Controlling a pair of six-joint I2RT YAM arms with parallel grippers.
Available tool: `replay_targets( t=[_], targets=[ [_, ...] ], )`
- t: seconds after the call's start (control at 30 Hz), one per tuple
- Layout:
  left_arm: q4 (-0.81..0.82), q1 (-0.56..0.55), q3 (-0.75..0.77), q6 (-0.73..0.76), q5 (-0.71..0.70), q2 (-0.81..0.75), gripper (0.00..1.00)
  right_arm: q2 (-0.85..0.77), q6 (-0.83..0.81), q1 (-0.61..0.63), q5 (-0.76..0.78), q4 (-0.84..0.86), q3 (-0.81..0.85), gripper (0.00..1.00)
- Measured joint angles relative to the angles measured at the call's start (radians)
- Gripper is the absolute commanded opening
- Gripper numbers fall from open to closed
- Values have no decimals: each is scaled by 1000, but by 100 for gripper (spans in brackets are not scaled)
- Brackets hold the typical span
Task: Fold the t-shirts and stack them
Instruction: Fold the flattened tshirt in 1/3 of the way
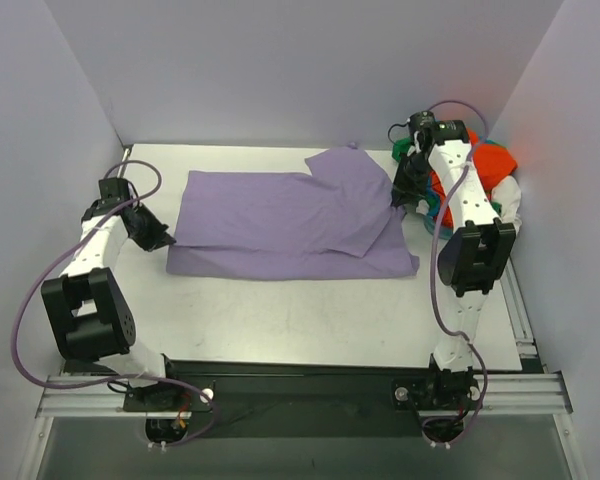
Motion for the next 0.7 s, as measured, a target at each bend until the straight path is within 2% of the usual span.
replay_targets(
  t=[0.23,0.53,0.57,0.6,0.63,0.67,0.7],
  targets=[
    [20,-6,100,4,3,82,0,103,-4,-28,-30,-10,152,0],
    [30,-8,167,23,11,192,0,154,-4,-59,-60,-10,193,0],
    [29,-8,175,27,11,203,19,159,-4,-60,-64,-9,193,0],
    [29,-8,182,32,11,214,31,163,-4,-63,-70,-8,195,0],
    [29,-10,192,38,12,227,41,169,-4,-64,-74,-6,198,5],
    [27,-11,202,45,12,238,55,174,-4,-64,-81,-1,200,17],
    [28,-11,214,50,12,249,60,183,-2,-64,-89,2,208,47]
  ],
)
